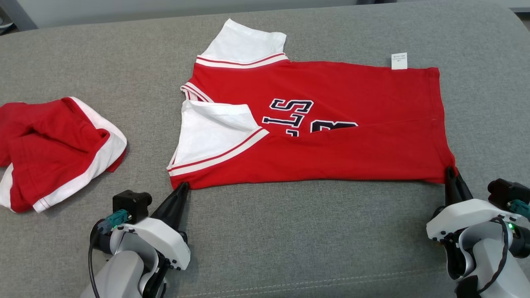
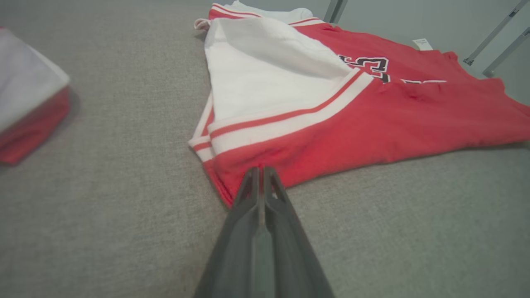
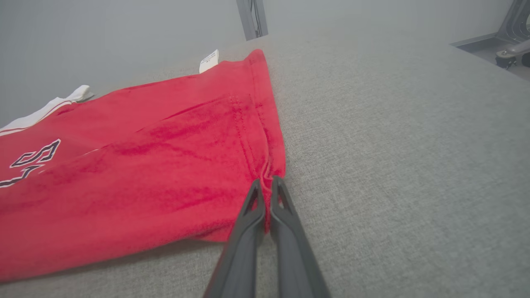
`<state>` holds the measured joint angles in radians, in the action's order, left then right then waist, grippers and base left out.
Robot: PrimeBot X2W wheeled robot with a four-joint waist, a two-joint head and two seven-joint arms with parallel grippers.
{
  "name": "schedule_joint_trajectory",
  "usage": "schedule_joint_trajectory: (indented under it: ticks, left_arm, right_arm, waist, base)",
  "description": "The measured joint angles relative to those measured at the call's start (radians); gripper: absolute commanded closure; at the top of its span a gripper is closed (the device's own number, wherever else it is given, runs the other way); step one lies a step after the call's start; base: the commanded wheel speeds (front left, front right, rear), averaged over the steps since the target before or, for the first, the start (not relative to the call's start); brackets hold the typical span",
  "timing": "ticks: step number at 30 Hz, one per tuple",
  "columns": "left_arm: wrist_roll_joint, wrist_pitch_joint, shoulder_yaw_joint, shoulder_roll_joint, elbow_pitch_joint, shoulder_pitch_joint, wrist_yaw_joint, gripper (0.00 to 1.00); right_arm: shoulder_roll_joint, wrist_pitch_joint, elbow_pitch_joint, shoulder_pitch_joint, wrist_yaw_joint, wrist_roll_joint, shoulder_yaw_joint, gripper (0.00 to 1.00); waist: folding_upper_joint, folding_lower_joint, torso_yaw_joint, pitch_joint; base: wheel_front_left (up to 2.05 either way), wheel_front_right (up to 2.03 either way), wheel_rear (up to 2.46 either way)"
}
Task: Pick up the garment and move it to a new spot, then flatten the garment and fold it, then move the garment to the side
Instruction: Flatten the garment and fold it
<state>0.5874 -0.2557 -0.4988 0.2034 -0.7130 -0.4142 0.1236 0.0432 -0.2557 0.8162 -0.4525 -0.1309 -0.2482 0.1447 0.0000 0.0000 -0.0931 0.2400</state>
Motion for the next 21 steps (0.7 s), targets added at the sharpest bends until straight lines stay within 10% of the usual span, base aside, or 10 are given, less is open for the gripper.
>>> schedule_joint_trajectory:
  ticks: [21]
  left_arm:
    - [0.003, 0.000, -0.029, 0.000, -0.046, 0.027, 0.000, 1.00]
  right_arm:
    - [0.000, 0.000, 0.005, 0.017, 0.000, 0.010, 0.042, 1.00]
  waist:
    - [0.0000, 0.0000, 0.036, -0.062]
  base:
    - [0.00, 0.00, 0.00]
